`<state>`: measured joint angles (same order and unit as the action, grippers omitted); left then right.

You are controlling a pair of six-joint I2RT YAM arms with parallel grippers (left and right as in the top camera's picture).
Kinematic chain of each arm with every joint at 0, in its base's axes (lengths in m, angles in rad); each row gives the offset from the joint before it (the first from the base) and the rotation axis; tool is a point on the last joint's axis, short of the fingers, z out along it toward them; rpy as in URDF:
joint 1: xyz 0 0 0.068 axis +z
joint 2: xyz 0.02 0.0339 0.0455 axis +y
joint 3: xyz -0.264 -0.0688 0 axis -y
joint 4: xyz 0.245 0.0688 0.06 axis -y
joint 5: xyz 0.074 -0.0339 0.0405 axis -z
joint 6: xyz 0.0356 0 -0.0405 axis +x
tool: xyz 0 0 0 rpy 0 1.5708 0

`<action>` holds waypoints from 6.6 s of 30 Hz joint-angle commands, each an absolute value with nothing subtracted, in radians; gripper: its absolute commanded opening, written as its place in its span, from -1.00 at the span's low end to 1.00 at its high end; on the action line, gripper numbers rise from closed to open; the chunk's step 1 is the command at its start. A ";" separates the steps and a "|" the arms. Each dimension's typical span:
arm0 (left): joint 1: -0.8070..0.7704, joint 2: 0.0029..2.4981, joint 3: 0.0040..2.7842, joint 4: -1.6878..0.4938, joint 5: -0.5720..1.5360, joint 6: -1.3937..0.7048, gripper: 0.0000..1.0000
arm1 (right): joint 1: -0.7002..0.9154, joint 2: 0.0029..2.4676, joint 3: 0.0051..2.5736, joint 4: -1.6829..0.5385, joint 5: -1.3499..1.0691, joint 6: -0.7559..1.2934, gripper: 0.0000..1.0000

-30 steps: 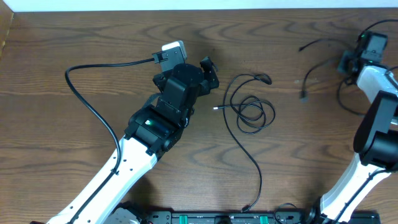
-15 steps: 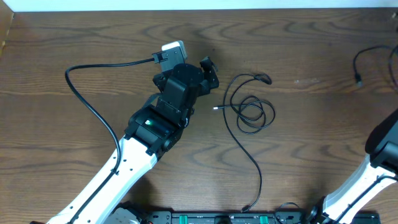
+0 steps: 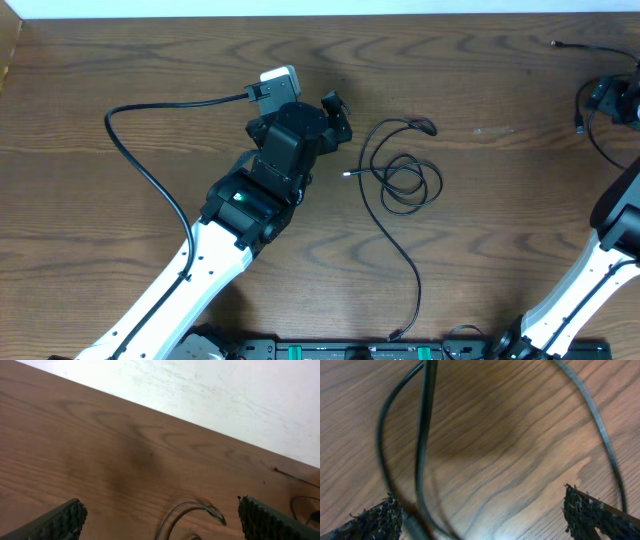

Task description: Untangle cables

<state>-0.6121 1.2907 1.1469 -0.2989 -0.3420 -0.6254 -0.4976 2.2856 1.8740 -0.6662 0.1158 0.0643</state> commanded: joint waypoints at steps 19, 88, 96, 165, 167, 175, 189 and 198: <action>-0.612 1.293 1.147 -0.680 -0.353 -0.577 0.96 | -0.093 2.091 1.750 -1.240 -0.686 -0.167 0.99; -0.612 1.293 1.147 -0.724 -0.352 -0.578 0.96 | -0.039 2.179 1.609 -0.659 -0.157 0.055 0.99; -0.612 1.293 1.147 -0.725 -0.352 -0.578 0.96 | -0.017 2.179 1.547 -0.570 -0.238 0.101 0.99; -0.491 0.927 1.147 -0.872 -0.563 -0.580 0.96 | 0.007 0.837 1.376 -0.425 0.189 -0.094 0.93; -0.491 0.925 1.147 -0.893 -0.562 -0.580 0.96 | 0.007 0.779 1.376 -0.455 0.152 -0.094 0.93; -0.491 0.944 1.147 -0.946 -0.562 -0.581 0.96 | -0.094 0.599 1.370 -0.516 0.017 -0.073 0.93; -0.491 0.979 1.147 -0.946 -0.562 -0.581 0.96 | -0.273 0.375 1.360 -0.558 -0.326 0.018 0.96; -0.491 0.980 1.147 -0.946 -0.562 -0.581 0.96 | -0.216 0.191 1.368 -0.562 -0.294 -0.042 0.97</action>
<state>-0.4973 0.9783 1.1465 -0.9401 -0.5346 -0.5941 -0.2333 0.2344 1.3613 -0.5552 -0.2893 -0.0227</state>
